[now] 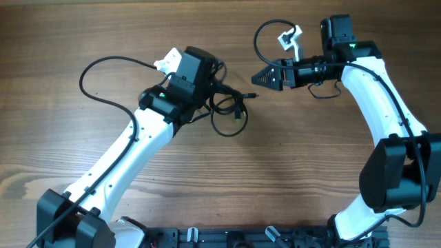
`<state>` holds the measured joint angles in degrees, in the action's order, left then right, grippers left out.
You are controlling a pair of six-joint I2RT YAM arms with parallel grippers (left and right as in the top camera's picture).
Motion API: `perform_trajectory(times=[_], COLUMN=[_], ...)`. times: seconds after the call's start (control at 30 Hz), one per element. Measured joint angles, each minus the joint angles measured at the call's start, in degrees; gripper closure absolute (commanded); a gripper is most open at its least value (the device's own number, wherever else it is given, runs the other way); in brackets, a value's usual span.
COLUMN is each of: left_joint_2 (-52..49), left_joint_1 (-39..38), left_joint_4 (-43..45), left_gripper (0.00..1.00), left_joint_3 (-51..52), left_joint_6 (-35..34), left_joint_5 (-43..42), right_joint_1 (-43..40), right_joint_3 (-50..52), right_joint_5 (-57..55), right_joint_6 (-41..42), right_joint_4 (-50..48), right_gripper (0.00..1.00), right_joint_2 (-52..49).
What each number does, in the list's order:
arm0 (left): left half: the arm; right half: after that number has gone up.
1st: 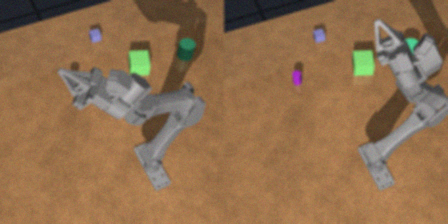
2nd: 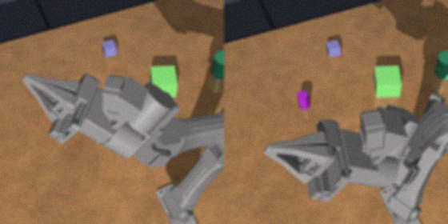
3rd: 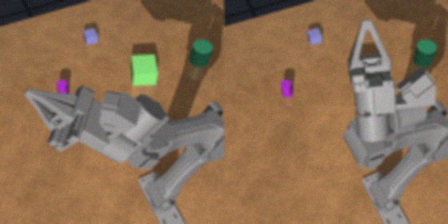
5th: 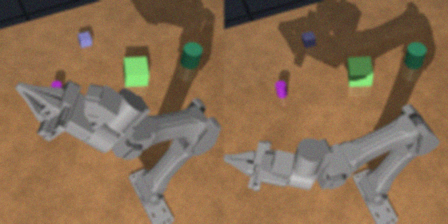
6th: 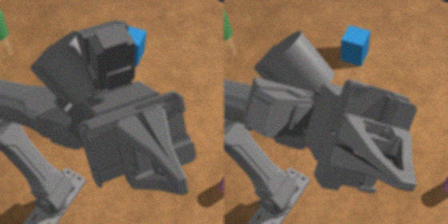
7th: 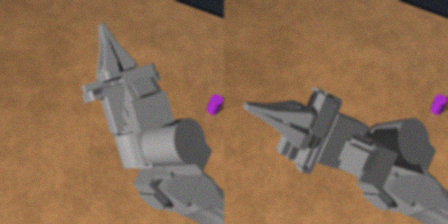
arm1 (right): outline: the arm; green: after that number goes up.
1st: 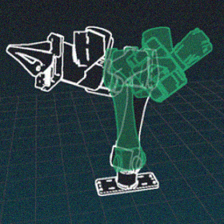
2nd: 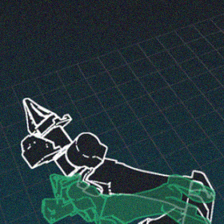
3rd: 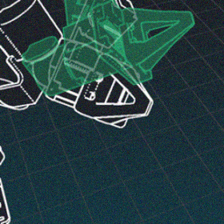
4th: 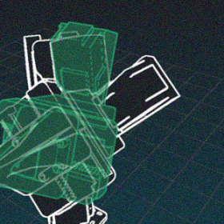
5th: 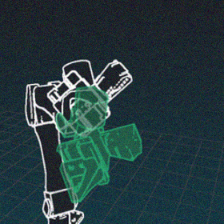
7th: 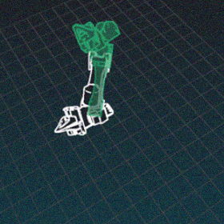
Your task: Untangle cables
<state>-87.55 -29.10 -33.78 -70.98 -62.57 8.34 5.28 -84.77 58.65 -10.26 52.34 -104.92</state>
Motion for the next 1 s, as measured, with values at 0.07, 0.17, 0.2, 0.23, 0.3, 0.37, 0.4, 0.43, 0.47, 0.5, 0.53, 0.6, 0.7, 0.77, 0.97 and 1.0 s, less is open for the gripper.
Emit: perform_trajectory(times=[0.07, 0.17, 0.2, 0.23, 0.3, 0.37, 0.4, 0.43, 0.47, 0.5, 0.53, 0.6, 0.7, 0.77, 0.97, 1.0], left_joint_2=[0.0, 0.0, 0.0, 0.0, 0.0, 0.0, 0.0, 0.0, 0.0, 0.0, 0.0, 0.0, 0.0, 0.0, 0.0, 0.0], left_joint_1=[1.5, 4.6, 5.4, 6.4, 7.7, 7.7, 7.7, 7.8, 7.9, 7.9, 7.9, 7.9, 7.9, 7.9, 7.9, 7.8], left_joint_4=[-2.3, -2.2, -2.1, -2.0, -1.8, -1.6, -1.6, -1.6, -1.6, -1.6, -1.6, -1.6, -1.6, -1.6, -1.6, -1.6], left_gripper=[0.96, 0.96, 0.96, 0.96, 0.96, 0.96, 0.96, 0.96, 0.96, 0.96, 0.96, 0.96, 0.96, 0.96, 0.96, 0.96], left_joint_3=[0.0, 0.0, 0.0, 0.0, 0.0, 0.0, 0.0, 0.0, 0.0, 0.0, 0.0, 0.0, 0.0, 0.0, 0.0, 0.0], left_joint_6=[0.3, 2.3, 2.8, 3.4, 4.0, 4.0, 4.2, 4.4, 4.5, 4.5, 4.7, 4.7, 4.8, 4.9, 4.9, 4.8], left_joint_5=[-4.0, -10.2, -12.1, -14.6, -20.3, -23.9, -25.0, -25.4, -25.6, -25.8, -26.3, -26.6, -26.9, -26.9, -23.2, -21.6], right_joint_1=[0.2, 0.5, 0.8, 1.2, 3.0, 5.3, 6.7, 7.5, 7.7, 7.7, 7.7, 7.7, 7.7, 7.7, 7.7, 7.7], right_joint_3=[0.0, 0.1, 0.2, 0.2, 0.2, 0.2, 0.2, 0.2, 0.2, 0.2, 0.2, 0.2, 0.2, 0.2, 0.2, 0.2], right_joint_5=[2.9, 4.5, 4.8, 5.0, 5.5, 6.2, 7.1, 8.0, 8.6, 8.9, 10.0, 11.5, 13.8, 14.4, 14.4, 14.4], right_joint_6=[-7.4, -22.8, -26.1, -29.4, -32.6, -33.8, -34.2, -34.5, -34.6, -34.7, -34.8, -34.9, -34.8, -34.6, -31.4, -30.3], right_joint_4=[4.2, 13.4, 13.5, 13.2, 12.0, 11.4, 11.1, 10.8, 10.6, 10.4, 10.1, 9.5, 8.9, 8.9, 8.7, 8.7], right_gripper=[0.01, 0.17, 0.25, 0.46, 0.57, 0.57, 0.57, 0.57, 0.58, 0.62, 0.66, 0.69, 0.80, 0.87, 0.95, 0.95], right_joint_2=[0.0, 0.0, 0.0, 0.0, 0.0, 0.0, 0.0, 0.0, 0.0, 0.0, 0.0, 0.0, 0.0, 0.0, 0.0, 0.0])
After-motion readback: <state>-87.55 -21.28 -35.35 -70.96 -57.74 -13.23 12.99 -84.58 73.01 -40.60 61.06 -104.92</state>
